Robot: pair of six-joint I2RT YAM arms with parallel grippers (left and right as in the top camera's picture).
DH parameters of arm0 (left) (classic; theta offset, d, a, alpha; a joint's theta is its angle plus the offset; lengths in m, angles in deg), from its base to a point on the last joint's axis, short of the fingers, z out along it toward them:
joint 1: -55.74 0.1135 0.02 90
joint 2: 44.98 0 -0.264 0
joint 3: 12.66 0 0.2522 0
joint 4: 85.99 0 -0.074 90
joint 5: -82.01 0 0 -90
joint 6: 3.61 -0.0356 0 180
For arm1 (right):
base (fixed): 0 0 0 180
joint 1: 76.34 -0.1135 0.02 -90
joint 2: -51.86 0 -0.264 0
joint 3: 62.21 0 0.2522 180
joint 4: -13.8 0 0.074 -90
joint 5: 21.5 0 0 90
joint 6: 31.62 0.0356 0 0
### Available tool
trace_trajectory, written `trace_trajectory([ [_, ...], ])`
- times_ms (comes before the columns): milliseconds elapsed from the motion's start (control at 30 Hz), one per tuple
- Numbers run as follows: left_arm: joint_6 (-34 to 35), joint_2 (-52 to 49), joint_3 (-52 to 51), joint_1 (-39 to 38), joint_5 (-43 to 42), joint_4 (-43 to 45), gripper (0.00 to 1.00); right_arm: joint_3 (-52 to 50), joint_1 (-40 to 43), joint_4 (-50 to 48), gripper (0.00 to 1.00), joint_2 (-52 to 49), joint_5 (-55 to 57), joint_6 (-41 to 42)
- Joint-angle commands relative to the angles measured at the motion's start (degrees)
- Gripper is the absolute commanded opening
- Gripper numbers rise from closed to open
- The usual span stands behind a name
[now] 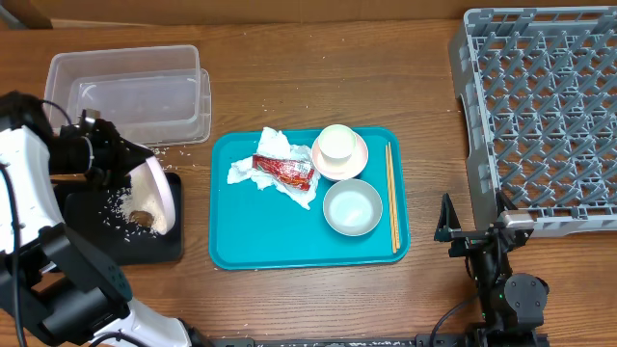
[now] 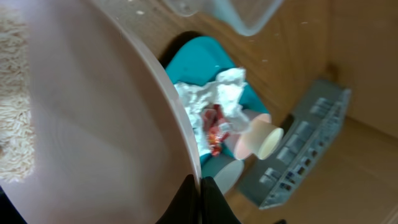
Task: Sort waste into correct bins and load items into the dishwasher
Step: 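Tilt the plate with the left gripper to dump rice onto black tray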
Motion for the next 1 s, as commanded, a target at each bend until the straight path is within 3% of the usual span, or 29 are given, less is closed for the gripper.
trace_trajectory([
  [0,-4.7,-0.4,1.3,4.0,-12.2,-0.5,0.04,-0.6,0.2,-0.3,1.0,0.5,0.3,0.0],
  [133,-8.4,-0.4,1.2,7.6,-18.9,-2.7,0.04,-0.6,0.2,-0.3,1.0,0.5,0.3,0.0],
  [400,-10.1,-0.4,0.8,15.0,-21.3,-5.9,0.04,-0.6,0.2,-0.3,1.0,0.5,0.3,0.0],
  [500,-16.1,-0.4,0.5,17.1,-25.8,-11.0,0.04,-0.6,0.2,-0.3,1.0,0.5,0.3,0.0],
  [633,-16.9,-0.4,0.5,18.2,-26.1,-12.7,0.04,-0.6,0.2,-0.3,1.0,0.5,0.3,0.0],
  [733,-13.6,-0.5,0.5,18.8,-24.8,-6.1,0.04,-0.6,0.2,-0.3,1.0,0.5,0.3,0.1],
  [967,-15.0,-0.5,0.5,18.9,-23.4,-10.6,0.04,-0.6,0.2,-0.3,1.0,0.5,0.3,0.0],
])
